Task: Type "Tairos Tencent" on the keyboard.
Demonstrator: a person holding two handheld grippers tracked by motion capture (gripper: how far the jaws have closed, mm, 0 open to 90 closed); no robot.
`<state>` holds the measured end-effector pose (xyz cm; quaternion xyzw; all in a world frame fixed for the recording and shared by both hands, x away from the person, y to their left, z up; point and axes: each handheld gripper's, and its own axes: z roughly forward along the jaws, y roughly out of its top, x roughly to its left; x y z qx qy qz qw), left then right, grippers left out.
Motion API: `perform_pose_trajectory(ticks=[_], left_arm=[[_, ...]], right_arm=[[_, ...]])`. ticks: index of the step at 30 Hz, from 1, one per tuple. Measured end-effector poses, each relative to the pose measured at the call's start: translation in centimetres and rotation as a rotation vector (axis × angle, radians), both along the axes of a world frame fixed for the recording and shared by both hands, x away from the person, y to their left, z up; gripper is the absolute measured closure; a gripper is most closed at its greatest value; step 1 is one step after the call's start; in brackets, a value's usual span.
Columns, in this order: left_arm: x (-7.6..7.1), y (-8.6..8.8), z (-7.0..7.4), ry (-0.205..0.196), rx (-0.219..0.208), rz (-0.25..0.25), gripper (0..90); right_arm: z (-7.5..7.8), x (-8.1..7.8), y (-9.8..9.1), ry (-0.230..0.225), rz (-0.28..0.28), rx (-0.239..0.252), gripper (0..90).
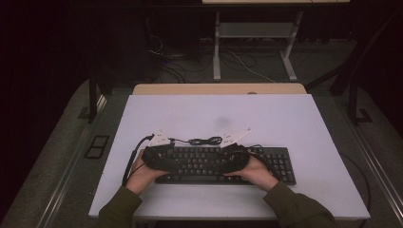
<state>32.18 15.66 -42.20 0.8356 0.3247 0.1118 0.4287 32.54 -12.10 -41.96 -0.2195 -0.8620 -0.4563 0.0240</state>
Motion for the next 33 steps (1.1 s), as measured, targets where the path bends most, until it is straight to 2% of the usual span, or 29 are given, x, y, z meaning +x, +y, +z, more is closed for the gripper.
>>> perform_pose_trajectory(ticks=[5, 9, 13, 15, 18, 23, 31, 33], left_arm=[[-0.1, -0.1, 0.0, 0.000, -0.009, 0.000, 19.7], [-0.2, -0.1, 0.1, 0.004, -0.011, -0.001, 21.9], [-0.2, 0.0, 0.2, 0.005, 0.000, -0.012, 25.5], [-0.3, -0.1, 0.2, 0.006, -0.012, -0.011, 28.3], [-0.5, -0.1, 0.2, 0.010, -0.020, -0.022, 35.9], [-0.7, -0.2, 0.1, 0.024, -0.014, -0.064, 56.3], [-1.0, -0.2, 0.2, 0.063, -0.028, -0.112, 88.9], [-1.1, -0.2, 0.2, 0.074, -0.029, -0.125, 89.4]], right_arm=[[0.1, 0.2, -0.6, -0.010, -0.019, -0.005, 38.1], [0.2, 0.4, -1.2, -0.035, -0.064, -0.015, 31.2], [0.3, 0.6, -1.7, -0.039, -0.091, -0.009, 30.6], [0.2, 0.7, -1.9, -0.043, -0.100, -0.010, 29.5], [0.2, 0.8, -2.2, -0.044, -0.109, -0.012, 28.8], [0.1, 1.0, -2.5, -0.044, -0.122, -0.014, 28.1], [0.1, 1.1, -2.6, -0.046, -0.129, -0.016, 27.2], [0.1, 1.1, -2.6, -0.046, -0.131, -0.016, 27.0]])
